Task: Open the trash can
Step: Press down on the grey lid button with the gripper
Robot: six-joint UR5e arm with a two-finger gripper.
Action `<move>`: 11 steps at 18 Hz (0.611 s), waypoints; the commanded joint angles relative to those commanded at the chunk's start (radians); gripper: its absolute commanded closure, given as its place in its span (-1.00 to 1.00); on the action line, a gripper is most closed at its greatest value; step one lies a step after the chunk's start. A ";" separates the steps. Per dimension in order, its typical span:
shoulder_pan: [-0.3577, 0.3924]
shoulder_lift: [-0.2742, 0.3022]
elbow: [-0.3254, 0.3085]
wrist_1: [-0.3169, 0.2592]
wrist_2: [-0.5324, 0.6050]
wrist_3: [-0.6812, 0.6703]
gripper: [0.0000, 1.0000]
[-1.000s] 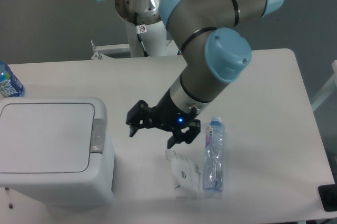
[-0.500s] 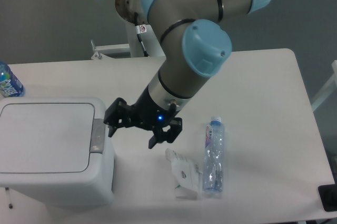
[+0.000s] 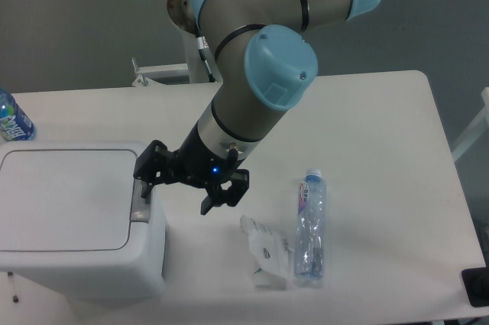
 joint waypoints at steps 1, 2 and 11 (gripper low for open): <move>0.000 -0.003 0.003 0.002 -0.002 -0.002 -1.00; -0.002 -0.006 0.009 0.002 -0.002 -0.002 -1.00; 0.000 -0.012 0.008 0.003 0.006 -0.002 -1.00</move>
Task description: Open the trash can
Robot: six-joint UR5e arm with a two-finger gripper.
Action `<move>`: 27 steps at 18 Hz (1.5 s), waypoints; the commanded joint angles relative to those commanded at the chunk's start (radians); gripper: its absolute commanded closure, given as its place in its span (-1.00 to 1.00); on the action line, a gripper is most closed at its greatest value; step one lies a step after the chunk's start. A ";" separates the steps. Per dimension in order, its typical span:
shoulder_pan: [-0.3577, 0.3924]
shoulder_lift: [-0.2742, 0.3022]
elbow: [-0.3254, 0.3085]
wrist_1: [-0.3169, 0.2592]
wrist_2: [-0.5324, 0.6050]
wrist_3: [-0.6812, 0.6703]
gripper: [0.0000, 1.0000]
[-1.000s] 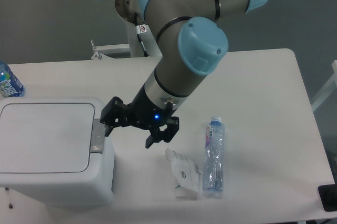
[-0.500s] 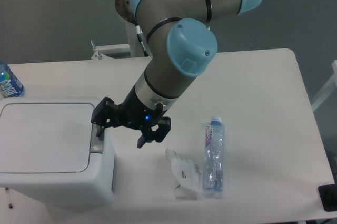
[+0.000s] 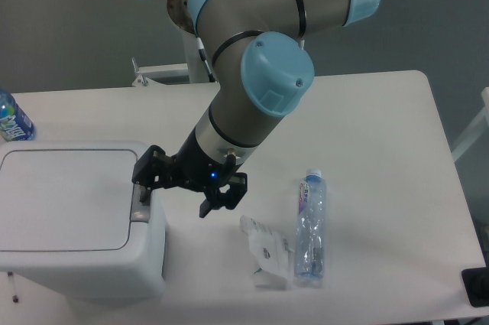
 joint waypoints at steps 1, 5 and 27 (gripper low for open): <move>0.000 0.000 0.000 0.000 0.000 0.000 -1.00; -0.002 -0.002 -0.003 0.008 0.000 -0.002 -1.00; 0.219 0.048 -0.058 0.123 0.148 0.219 -1.00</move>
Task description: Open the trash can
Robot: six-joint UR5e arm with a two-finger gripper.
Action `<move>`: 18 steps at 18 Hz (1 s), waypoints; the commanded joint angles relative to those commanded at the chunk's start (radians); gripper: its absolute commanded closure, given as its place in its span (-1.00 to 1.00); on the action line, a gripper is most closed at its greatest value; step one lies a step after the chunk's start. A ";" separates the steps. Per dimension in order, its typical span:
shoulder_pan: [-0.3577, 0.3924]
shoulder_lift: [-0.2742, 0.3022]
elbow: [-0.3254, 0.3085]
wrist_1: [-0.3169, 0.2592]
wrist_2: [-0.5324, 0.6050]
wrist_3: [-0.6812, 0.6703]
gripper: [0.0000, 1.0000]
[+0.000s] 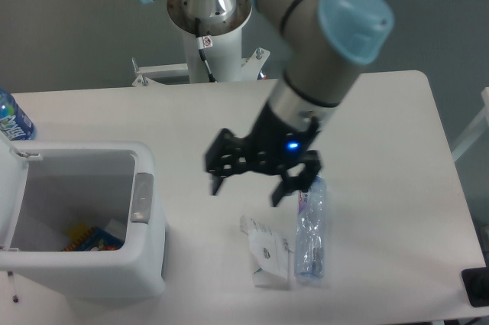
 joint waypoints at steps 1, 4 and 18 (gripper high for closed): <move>0.014 -0.002 -0.015 -0.002 0.022 0.058 -1.00; 0.071 -0.009 -0.037 0.003 0.055 0.235 -1.00; 0.175 -0.164 -0.026 0.152 0.273 0.734 -1.00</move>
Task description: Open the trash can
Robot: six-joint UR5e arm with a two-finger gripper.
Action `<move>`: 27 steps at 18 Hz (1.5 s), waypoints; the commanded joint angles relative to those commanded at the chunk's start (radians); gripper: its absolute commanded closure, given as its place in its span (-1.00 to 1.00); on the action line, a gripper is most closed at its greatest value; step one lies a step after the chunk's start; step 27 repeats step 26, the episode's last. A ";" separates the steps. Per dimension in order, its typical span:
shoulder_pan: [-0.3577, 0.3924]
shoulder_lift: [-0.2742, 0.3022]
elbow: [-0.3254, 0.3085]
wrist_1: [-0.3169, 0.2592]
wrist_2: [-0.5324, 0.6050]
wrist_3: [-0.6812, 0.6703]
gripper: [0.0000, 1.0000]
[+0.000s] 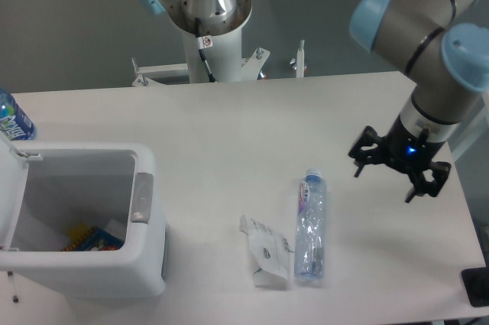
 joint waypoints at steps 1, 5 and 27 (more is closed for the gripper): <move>0.005 0.000 0.000 0.000 0.003 0.006 -1.00; -0.008 0.009 -0.021 0.009 0.046 0.025 -1.00; -0.012 0.024 -0.060 0.034 0.084 0.146 -1.00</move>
